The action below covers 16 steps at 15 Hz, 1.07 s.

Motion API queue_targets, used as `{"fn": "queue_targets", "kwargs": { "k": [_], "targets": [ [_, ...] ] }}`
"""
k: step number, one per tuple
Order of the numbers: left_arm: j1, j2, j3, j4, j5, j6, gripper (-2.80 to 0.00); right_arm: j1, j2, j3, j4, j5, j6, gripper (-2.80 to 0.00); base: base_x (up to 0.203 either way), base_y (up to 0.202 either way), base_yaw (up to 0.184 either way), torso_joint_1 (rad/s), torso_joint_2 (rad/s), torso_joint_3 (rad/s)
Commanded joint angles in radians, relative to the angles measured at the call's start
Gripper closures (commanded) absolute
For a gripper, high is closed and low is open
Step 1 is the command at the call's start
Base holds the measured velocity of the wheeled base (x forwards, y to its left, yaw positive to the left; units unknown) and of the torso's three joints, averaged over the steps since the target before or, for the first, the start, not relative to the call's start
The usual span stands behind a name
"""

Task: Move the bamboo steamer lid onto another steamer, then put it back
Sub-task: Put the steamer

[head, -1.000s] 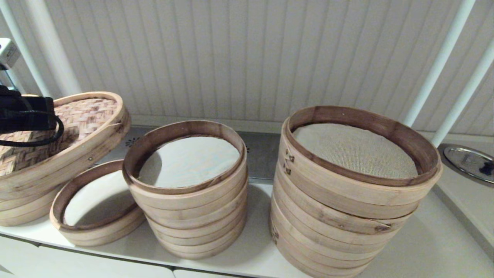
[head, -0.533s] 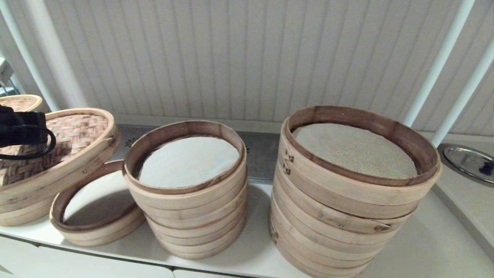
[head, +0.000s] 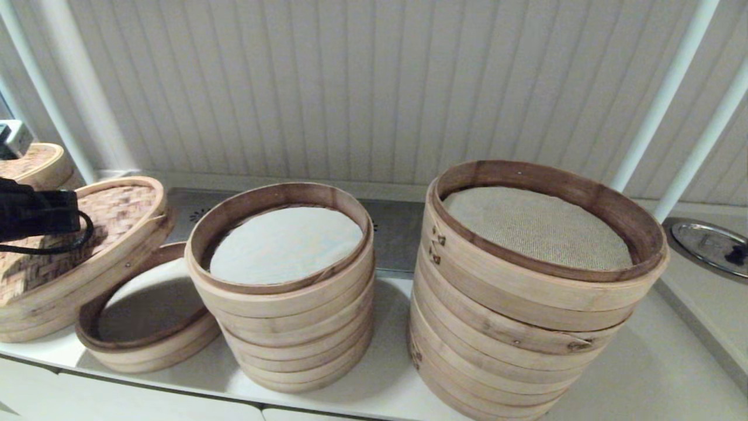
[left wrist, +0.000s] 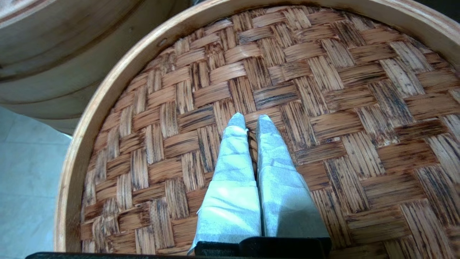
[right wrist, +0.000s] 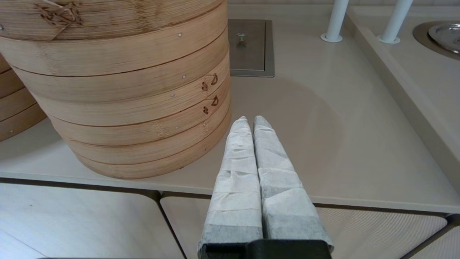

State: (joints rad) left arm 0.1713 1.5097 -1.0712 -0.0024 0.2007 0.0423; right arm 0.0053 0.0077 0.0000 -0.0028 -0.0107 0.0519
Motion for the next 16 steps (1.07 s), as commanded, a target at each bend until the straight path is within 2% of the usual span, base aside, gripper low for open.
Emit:
{"fn": "queue_targets", "kwargs": {
  "k": [1, 7, 11, 16],
  "targets": [
    [0.004, 0.041, 0.016, -0.012, 0.002, 0.001, 0.0, 0.001, 0.0, 0.002, 0.0, 0.0, 0.0, 0.0, 0.0, 0.0, 0.0, 0.0, 0.0, 0.0],
    [-0.013, 0.09, 0.03, -0.036, 0.002, -0.001, 0.0, 0.001, 0.0, 0.002, 0.0, 0.0, 0.0, 0.0, 0.0, 0.0, 0.0, 0.0, 0.0, 0.0],
    [-0.051, 0.143, 0.085, -0.144, 0.008, 0.002, 0.0, 0.001, 0.0, 0.002, 0.0, 0.0, 0.0, 0.0, 0.0, 0.0, 0.0, 0.0, 0.0, 0.0],
    [-0.08, 0.201, 0.106, -0.187, 0.016, 0.002, 0.0, 0.001, 0.0, 0.002, 0.0, 0.0, 0.0, 0.0, 0.0, 0.0, 0.0, 0.0, 0.0, 0.0]
  ]
}}
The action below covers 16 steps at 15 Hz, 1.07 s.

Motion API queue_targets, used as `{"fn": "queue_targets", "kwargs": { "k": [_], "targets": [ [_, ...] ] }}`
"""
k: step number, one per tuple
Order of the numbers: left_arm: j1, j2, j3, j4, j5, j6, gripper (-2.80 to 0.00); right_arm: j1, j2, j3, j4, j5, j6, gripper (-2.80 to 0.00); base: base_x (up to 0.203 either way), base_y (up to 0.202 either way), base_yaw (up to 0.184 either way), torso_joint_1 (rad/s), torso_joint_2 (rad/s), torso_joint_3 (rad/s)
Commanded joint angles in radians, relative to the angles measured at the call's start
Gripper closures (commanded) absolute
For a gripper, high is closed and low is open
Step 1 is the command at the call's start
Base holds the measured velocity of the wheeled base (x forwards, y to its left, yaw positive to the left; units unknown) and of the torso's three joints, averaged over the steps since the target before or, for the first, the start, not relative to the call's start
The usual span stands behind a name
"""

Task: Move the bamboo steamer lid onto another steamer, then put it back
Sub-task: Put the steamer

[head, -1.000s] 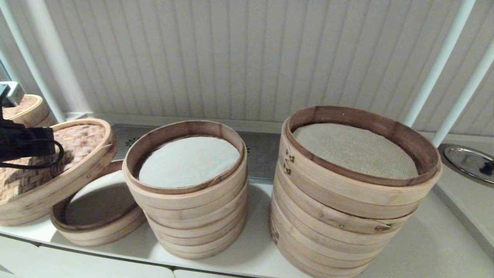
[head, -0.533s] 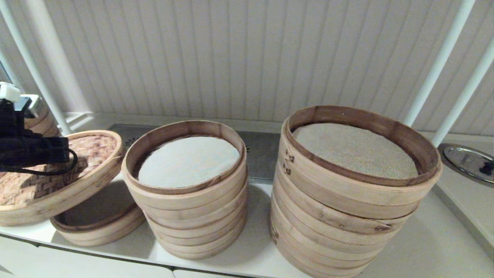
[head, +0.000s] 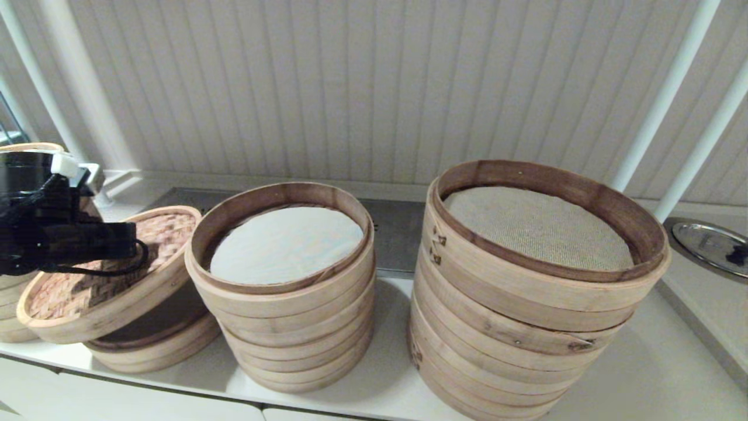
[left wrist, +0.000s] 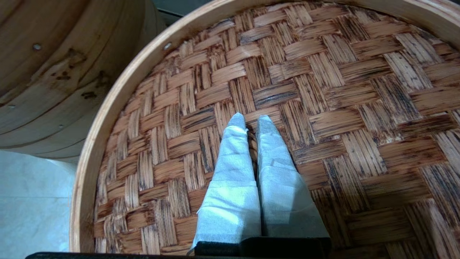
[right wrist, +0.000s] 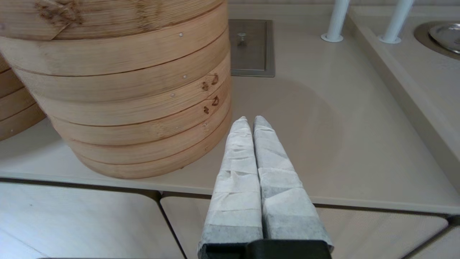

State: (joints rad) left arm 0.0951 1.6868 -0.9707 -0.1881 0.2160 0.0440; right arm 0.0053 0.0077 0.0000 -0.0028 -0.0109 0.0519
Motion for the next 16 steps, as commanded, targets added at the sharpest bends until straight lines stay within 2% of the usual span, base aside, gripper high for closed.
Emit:
{"fn": "queue_targets", "kwargs": {
  "k": [1, 9, 16],
  "targets": [
    [-0.005, 0.036, 0.011, -0.019, 0.001, 0.0, 0.0, 0.001, 0.0, 0.002, 0.0, 0.0, 0.0, 0.0, 0.0, 0.0, 0.0, 0.0, 0.0, 0.0],
    [0.0, 0.057, 0.043, -0.062, 0.002, 0.0, 0.0, 0.001, 0.0, 0.002, 0.0, 0.0, 0.0, 0.0, 0.0, 0.0, 0.0, 0.0, 0.0, 0.0],
    [0.008, 0.036, 0.011, -0.062, 0.002, 0.003, 0.0, 0.001, 0.0, 0.002, 0.001, 0.0, 0.0, 0.0, 0.0, 0.0, 0.0, 0.0, 0.0, 0.0]
  ]
}}
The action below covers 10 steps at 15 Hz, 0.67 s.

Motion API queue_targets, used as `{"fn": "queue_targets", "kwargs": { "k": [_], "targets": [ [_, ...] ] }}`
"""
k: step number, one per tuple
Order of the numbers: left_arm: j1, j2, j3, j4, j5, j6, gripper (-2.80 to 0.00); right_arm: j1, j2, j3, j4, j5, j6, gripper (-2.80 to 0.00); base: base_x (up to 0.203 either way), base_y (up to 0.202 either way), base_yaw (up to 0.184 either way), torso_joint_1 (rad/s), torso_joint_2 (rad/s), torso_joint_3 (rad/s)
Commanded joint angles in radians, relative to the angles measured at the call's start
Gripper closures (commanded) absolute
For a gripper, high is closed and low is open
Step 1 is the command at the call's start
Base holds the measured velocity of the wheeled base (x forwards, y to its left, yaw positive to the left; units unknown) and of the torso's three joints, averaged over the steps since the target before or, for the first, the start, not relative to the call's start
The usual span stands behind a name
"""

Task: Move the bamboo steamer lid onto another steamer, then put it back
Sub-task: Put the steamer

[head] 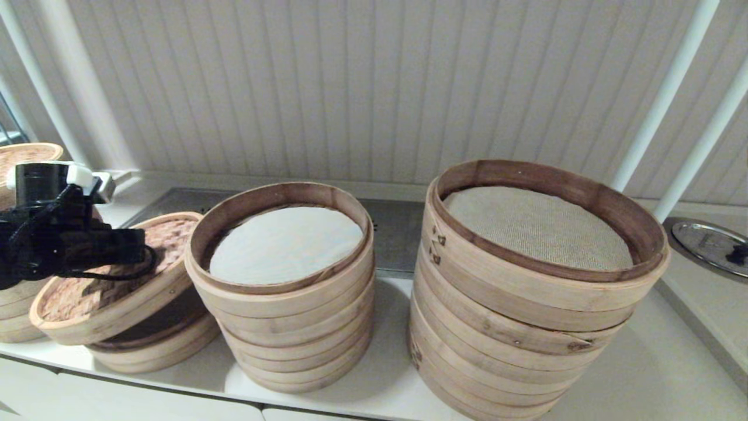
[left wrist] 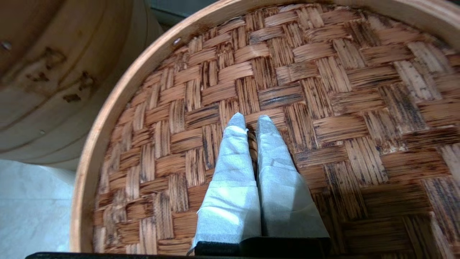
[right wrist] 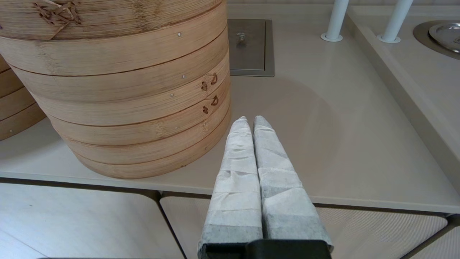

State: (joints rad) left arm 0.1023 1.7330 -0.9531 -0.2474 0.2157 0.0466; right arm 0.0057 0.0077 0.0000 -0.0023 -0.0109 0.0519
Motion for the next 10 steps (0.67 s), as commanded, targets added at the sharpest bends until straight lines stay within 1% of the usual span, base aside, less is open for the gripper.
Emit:
{"fn": "queue_targets", "kwargs": {
  "k": [1, 6, 10],
  "targets": [
    [0.0, -0.01, -0.009, -0.002, 0.004, 0.002, 0.0, 0.0, 0.0, 0.002, -0.001, 0.0, 0.0, 0.0, 0.0, 0.0, 0.0, 0.0, 0.0, 0.0],
    [0.031, -0.003, 0.001, -0.003, 0.0, 0.001, 0.0, 0.0, 0.0, 0.002, -0.001, 0.0, 0.0, 0.0, 0.0, 0.0, 0.0, 0.0, 0.0, 0.0],
    [0.033, 0.013, 0.001, -0.018, -0.001, 0.001, 0.0, 0.0, 0.0, 0.002, -0.001, 0.0, 0.0, 0.0, 0.0, 0.0, 0.0, 0.0, 0.0, 0.0]
  ]
}}
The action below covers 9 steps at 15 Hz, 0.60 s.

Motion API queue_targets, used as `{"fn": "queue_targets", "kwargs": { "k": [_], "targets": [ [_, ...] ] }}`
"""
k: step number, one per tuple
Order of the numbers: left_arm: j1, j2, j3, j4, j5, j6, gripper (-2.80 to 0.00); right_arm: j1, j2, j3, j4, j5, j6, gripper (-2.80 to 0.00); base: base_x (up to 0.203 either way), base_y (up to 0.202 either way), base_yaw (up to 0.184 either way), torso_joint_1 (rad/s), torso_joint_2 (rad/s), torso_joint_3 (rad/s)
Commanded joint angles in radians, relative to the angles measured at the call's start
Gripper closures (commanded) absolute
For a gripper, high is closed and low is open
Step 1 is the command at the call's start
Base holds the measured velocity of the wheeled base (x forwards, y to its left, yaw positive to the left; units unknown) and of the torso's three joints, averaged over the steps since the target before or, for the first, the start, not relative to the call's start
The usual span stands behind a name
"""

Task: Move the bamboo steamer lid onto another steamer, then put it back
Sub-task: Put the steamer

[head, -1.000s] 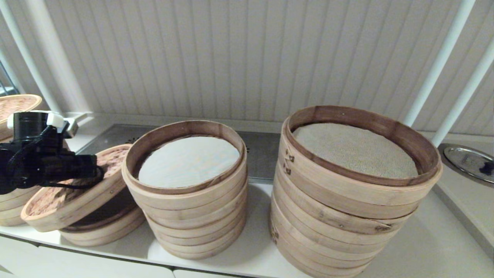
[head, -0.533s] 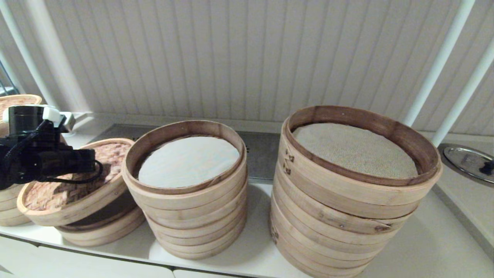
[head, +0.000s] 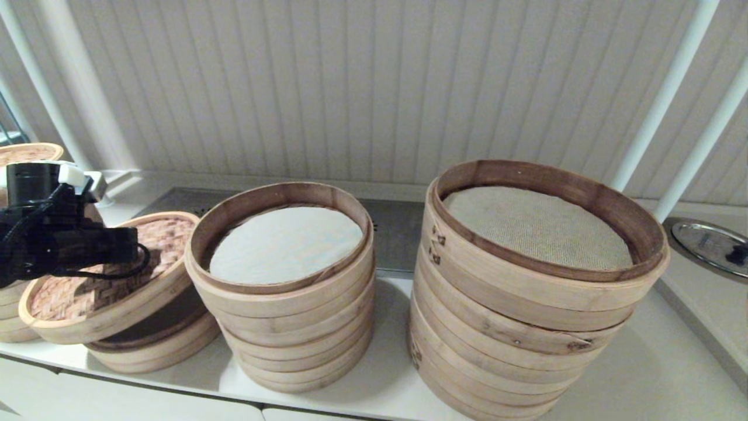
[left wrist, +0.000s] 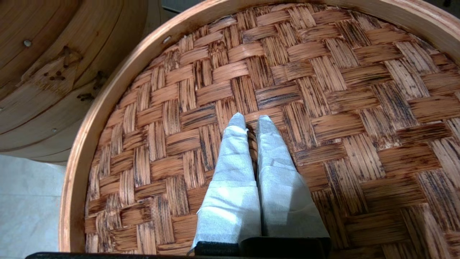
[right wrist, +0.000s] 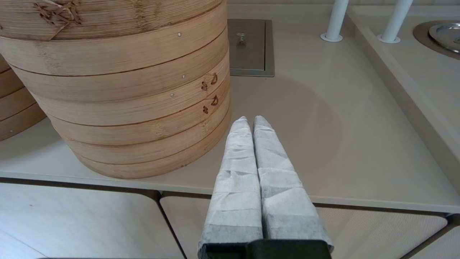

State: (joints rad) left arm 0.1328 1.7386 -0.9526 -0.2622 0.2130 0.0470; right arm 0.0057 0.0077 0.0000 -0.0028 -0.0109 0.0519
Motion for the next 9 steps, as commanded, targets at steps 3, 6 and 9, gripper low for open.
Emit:
{"fn": "queue_targets", "kwargs": {
  "k": [3, 6, 9],
  "targets": [
    [0.004, 0.031, 0.003, -0.014, 0.002, 0.001, 0.0, 0.0, 0.002, 0.002, 0.0, 0.0, 0.0, 0.0, 0.0, 0.0, 0.0, 0.0, 0.0, 0.0],
    [0.001, 0.055, 0.013, -0.041, 0.001, 0.002, 0.0, 0.0, 0.0, 0.002, 0.0, 0.0, 0.0, 0.0, 0.0, 0.0, 0.0, 0.0, 0.0, 0.0],
    [-0.005, 0.073, 0.02, -0.06, 0.002, 0.002, 0.0, 0.0, 0.0, 0.002, 0.0, 0.0, 0.0, 0.0, 0.0, 0.0, 0.0, 0.0, 0.0, 0.0]
  ]
}}
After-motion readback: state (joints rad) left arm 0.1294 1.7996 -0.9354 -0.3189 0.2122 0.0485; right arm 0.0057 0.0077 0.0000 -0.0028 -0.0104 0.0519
